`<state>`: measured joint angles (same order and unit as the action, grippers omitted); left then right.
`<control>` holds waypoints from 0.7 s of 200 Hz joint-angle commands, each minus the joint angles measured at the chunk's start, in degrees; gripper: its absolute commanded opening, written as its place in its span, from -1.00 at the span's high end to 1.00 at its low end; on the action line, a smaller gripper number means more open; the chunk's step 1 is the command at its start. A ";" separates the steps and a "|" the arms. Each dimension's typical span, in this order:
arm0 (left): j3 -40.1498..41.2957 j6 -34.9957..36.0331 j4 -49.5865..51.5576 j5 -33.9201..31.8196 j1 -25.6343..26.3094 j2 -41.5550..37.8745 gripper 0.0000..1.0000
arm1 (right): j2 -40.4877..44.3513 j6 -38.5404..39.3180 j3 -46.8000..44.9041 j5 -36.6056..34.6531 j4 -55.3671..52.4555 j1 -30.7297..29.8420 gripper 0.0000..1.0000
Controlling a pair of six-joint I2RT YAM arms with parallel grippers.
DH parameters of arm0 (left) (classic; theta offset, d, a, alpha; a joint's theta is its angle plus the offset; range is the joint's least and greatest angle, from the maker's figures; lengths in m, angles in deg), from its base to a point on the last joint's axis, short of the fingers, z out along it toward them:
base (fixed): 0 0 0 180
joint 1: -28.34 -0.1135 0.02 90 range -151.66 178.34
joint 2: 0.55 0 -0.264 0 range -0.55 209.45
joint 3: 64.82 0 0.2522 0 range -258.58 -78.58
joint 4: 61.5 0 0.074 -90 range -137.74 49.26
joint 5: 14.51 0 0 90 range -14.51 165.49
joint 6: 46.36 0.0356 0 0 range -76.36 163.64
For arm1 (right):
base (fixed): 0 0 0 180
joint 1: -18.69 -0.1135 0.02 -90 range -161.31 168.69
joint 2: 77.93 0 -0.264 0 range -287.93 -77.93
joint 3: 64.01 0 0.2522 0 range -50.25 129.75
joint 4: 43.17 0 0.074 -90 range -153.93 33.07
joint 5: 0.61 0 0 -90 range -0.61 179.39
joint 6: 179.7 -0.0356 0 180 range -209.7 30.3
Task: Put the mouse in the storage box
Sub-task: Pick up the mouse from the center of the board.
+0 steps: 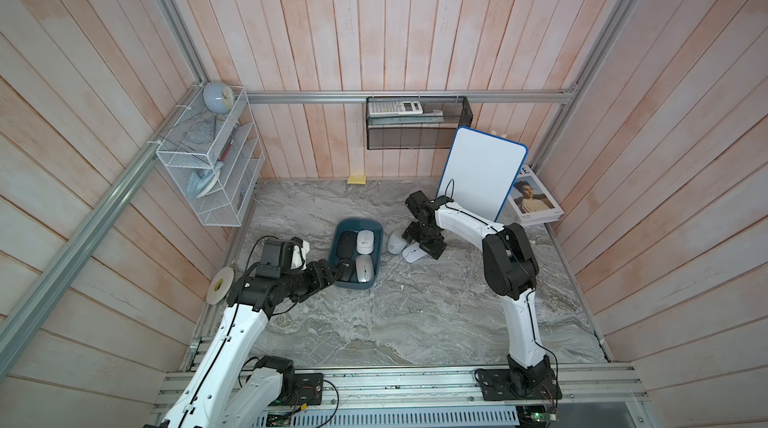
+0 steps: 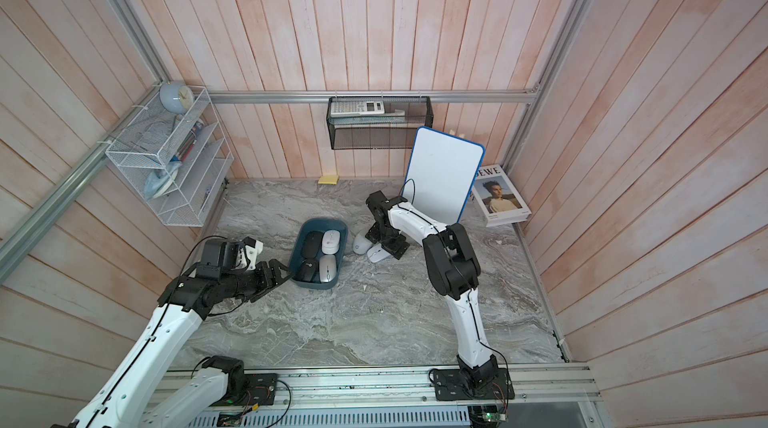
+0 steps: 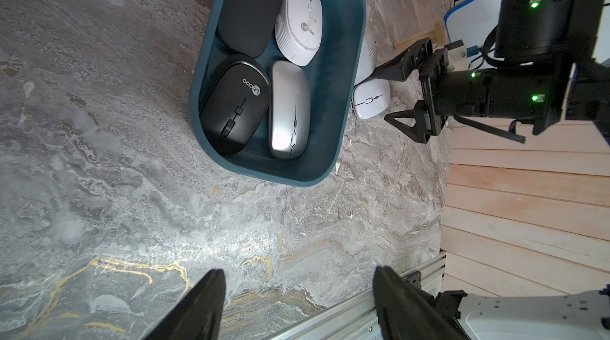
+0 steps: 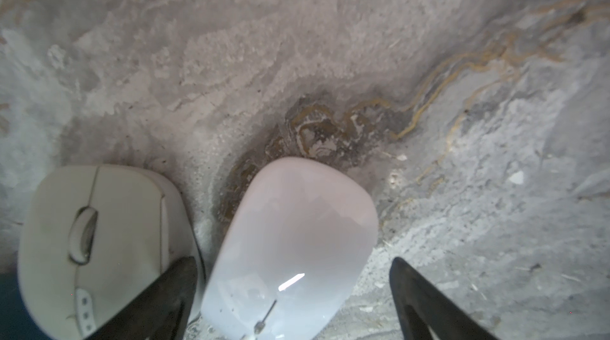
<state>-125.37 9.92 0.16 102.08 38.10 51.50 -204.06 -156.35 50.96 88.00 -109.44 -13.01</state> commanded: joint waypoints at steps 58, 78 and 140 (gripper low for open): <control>0.71 -0.25 -1.41 -0.30 0.17 0.10 -0.52 | -2.57 -0.32 1.30 0.46 -1.74 0.04 -0.78; 0.62 -0.26 -1.43 -0.33 0.17 0.29 -0.53 | -2.45 -0.32 0.18 0.09 -0.55 -0.38 -0.78; 0.71 -0.23 -1.41 0.04 0.30 -0.15 -0.52 | -4.55 -0.41 -0.55 0.83 -0.05 -0.48 -0.60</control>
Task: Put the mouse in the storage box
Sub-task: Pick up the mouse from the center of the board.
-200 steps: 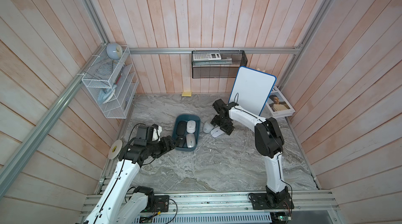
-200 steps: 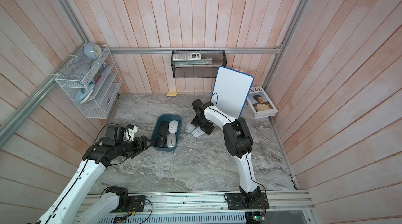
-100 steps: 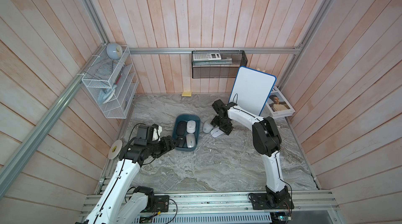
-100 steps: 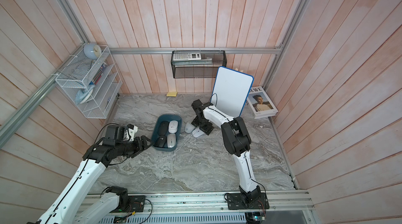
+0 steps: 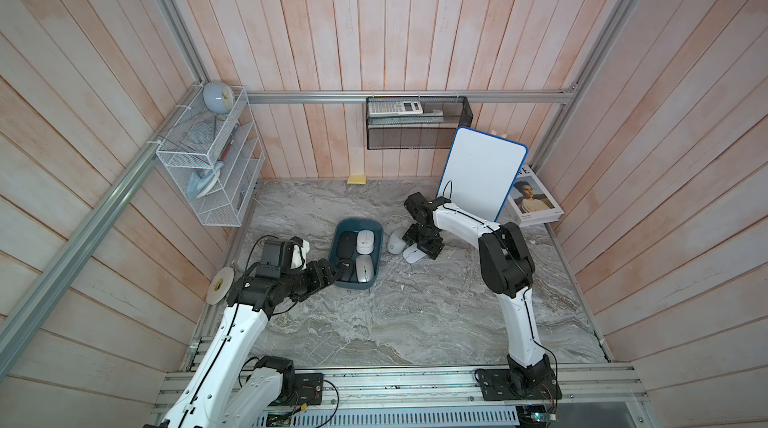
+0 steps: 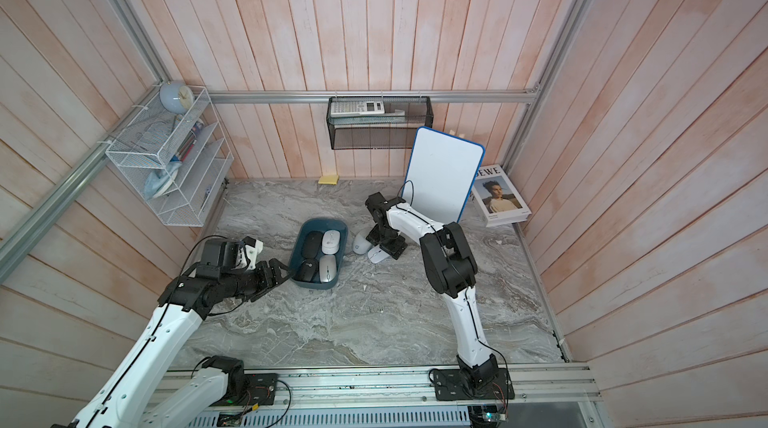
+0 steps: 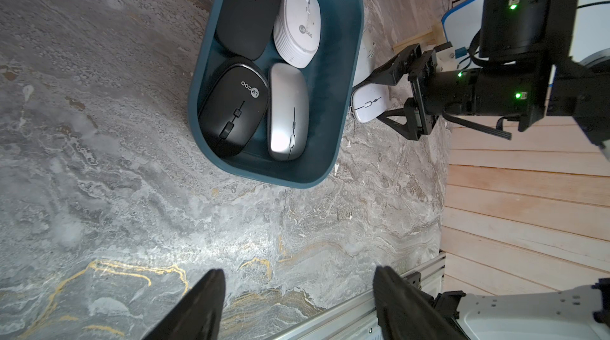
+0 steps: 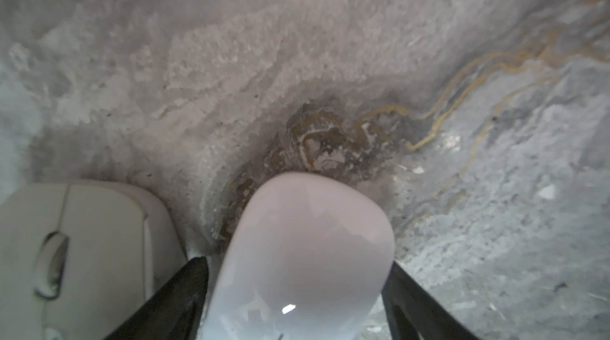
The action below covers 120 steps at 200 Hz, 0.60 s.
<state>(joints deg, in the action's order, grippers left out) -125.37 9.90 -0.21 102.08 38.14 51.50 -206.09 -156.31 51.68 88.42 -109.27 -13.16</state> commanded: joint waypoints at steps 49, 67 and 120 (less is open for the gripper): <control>0.82 -0.32 -1.12 -0.05 0.29 -0.18 -0.52 | -1.61 0.69 -3.18 0.21 0.57 -0.34 -0.24; 0.82 -0.33 -1.12 -0.08 0.38 -0.27 -0.52 | -1.09 2.93 -2.24 -1.76 -0.73 -0.86 -0.18; 0.63 -0.56 -0.69 0.03 0.83 -0.35 -0.52 | 3.12 9.98 -3.88 -3.75 0.10 -2.50 0.00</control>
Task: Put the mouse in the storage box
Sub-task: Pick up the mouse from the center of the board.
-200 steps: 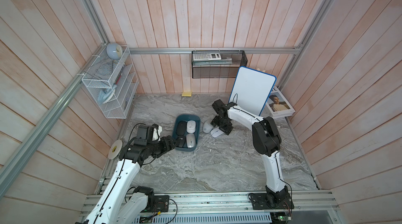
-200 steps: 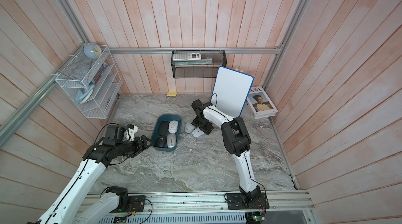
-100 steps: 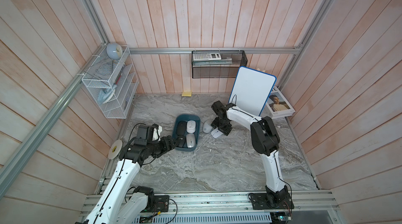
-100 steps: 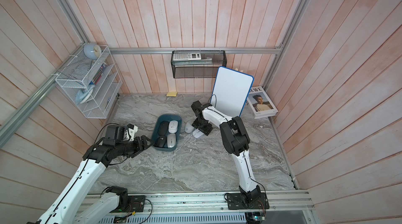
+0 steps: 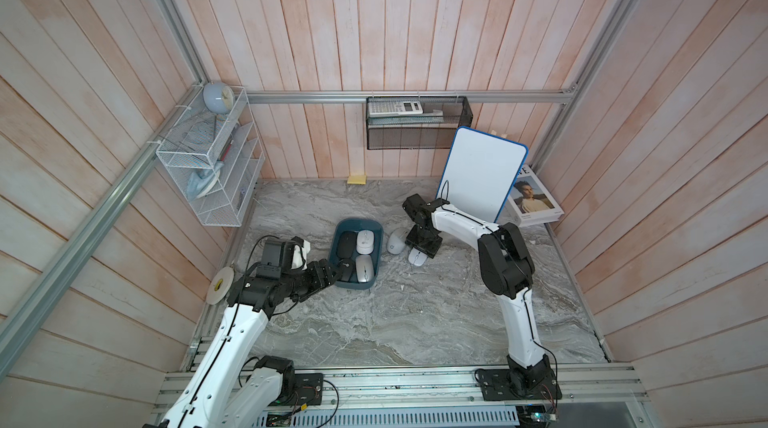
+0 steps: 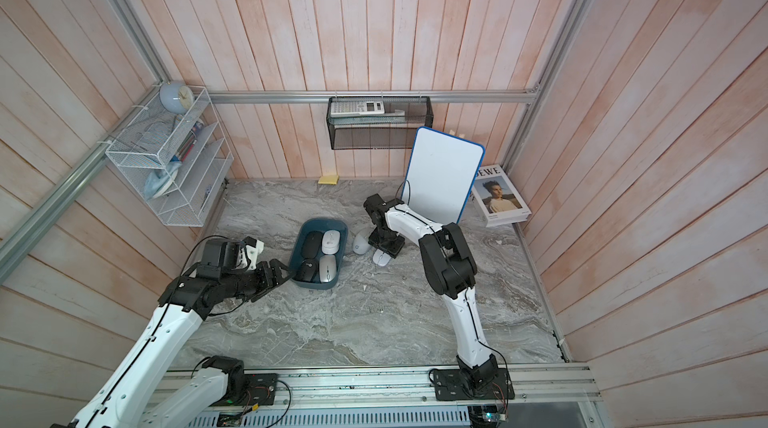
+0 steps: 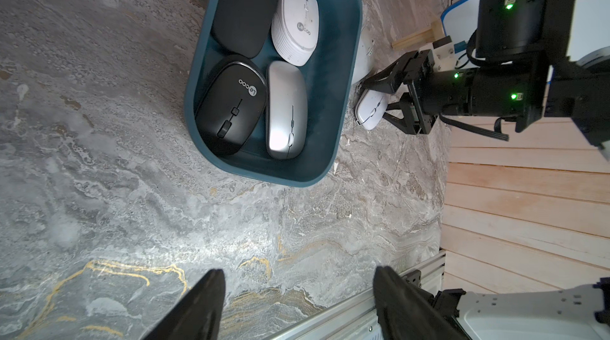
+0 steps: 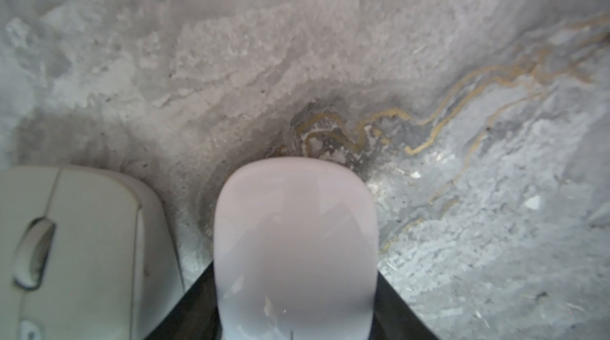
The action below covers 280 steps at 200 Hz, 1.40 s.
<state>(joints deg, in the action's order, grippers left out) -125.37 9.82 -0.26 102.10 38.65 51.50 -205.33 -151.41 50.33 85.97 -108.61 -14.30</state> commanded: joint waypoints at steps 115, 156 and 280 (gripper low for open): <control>-11.15 -3.28 -1.39 10.16 0.29 4.82 -0.54 | 33.75 50.10 -25.78 -6.34 17.13 -18.56 0.09; -13.22 -5.54 -4.85 18.31 1.10 7.59 -0.57 | 43.83 61.90 -33.22 -3.31 20.17 -27.34 0.09; -7.12 -3.68 -10.94 19.05 17.86 9.24 -0.56 | 56.72 66.62 -44.70 13.35 34.47 -29.14 0.17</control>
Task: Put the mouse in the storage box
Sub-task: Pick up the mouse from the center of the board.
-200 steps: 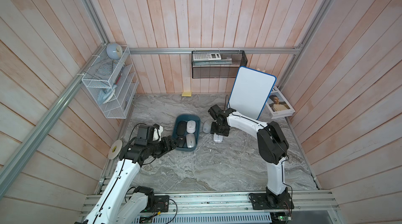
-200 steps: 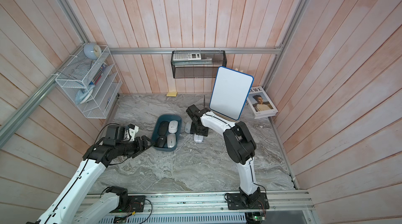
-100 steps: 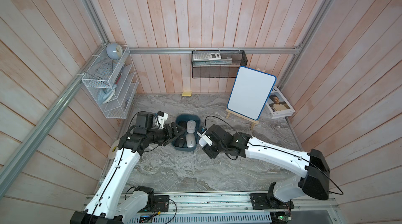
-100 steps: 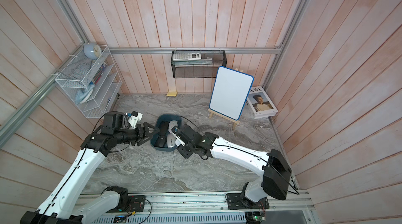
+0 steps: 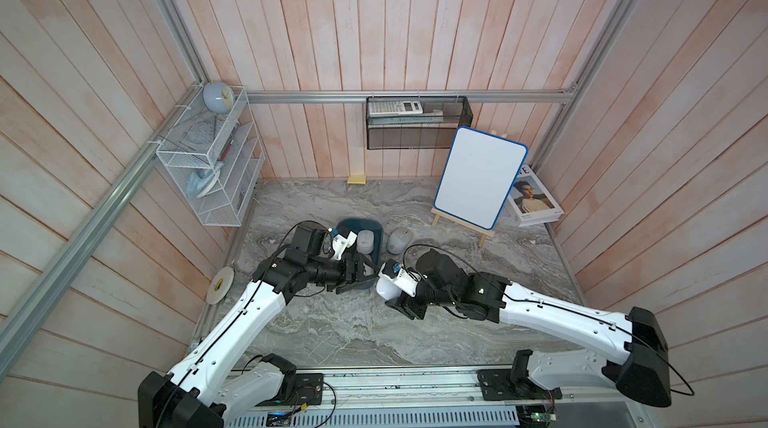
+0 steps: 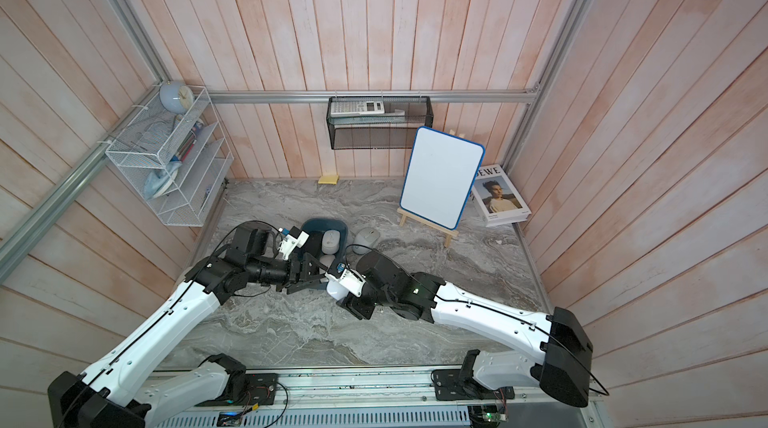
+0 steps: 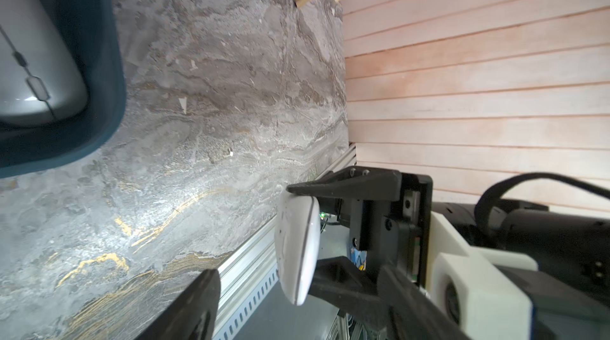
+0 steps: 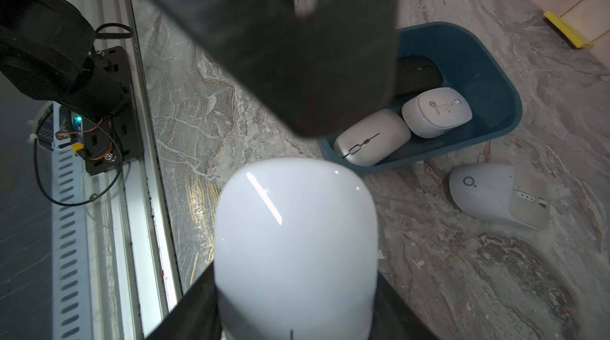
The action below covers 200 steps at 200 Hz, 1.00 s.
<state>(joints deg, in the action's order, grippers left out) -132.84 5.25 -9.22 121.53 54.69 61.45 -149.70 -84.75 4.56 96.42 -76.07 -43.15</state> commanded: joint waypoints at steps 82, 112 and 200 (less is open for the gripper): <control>2.64 0.45 -2.68 -1.00 5.02 1.15 0.08 | 1.61 0.25 1.62 3.43 1.57 -0.29 0.18; 3.40 -0.55 -4.80 0.19 5.73 1.76 0.28 | 1.41 0.01 1.54 3.34 1.82 -0.29 0.19; 5.12 -3.29 -9.10 1.80 6.13 1.88 0.84 | 0.93 -0.10 1.79 3.26 2.09 -0.28 0.17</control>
<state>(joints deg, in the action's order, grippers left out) -128.73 4.64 -15.03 122.01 60.50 63.07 -149.26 -85.16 4.56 98.71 -76.44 -43.09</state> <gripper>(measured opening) 0.254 0.620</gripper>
